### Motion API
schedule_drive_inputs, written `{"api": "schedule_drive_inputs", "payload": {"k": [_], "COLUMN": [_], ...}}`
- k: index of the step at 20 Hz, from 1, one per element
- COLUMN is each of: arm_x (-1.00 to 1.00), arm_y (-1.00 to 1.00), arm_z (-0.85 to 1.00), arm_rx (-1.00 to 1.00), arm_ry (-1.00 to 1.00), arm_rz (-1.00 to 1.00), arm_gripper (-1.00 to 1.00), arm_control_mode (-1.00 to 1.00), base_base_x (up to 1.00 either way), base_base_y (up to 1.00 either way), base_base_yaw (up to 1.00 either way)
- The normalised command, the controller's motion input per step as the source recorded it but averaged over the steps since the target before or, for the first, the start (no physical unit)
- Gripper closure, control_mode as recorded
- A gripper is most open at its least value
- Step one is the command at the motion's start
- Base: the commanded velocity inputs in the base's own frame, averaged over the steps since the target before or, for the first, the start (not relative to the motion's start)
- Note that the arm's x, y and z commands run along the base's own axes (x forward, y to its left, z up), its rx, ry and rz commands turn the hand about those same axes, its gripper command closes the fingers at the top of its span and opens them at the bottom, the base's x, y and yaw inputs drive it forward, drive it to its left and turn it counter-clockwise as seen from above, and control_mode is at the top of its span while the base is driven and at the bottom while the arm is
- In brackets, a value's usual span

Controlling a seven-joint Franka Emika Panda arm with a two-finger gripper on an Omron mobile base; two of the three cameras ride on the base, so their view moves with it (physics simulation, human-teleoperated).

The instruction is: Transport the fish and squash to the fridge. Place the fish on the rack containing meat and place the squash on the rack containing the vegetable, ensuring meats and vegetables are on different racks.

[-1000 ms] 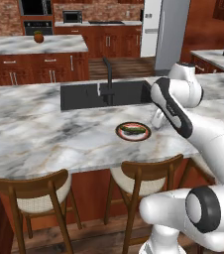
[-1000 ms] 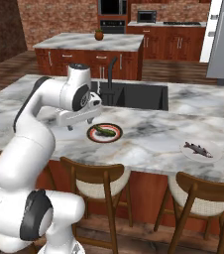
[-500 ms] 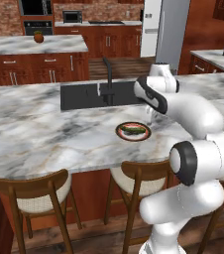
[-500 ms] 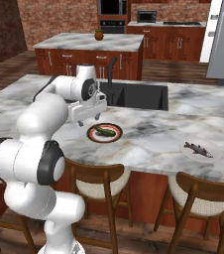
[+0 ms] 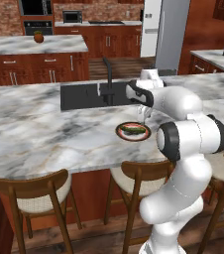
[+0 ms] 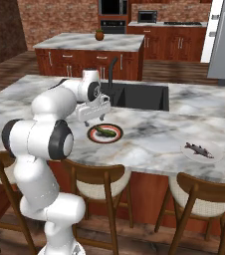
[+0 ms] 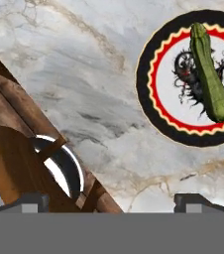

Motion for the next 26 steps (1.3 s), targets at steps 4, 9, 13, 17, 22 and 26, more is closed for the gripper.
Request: {"api": "schedule_drive_inputs", "payload": {"k": [4,9,13,17,22,26], "arm_x": [0.51,0.51,0.54,0.53,0.53,0.45], "arm_y": [0.0,0.0,0.0,-0.03,-0.06,-0.08], "arm_z": [-0.41,-0.38,-0.44,-0.41,-0.4,-0.37], "arm_rx": [0.0,0.0,0.0,0.0,0.0,0.0], "arm_ry": [0.0,0.0,0.0,0.0,0.0,0.0], "arm_rz": [0.0,0.0,0.02,0.03,0.03,0.04], "arm_gripper": [-1.0,-1.0,-1.0,-1.0,-1.0,-1.0], "arm_control_mode": [-1.0,-1.0,-1.0,-1.0,-1.0,-1.0], "base_base_x": [0.0,0.0,0.0,0.0,0.0,0.0], "base_base_y": [0.0,0.0,0.0,0.0,0.0,0.0], "base_base_yaw": [0.0,0.0,0.0,0.0,0.0,0.0]}}
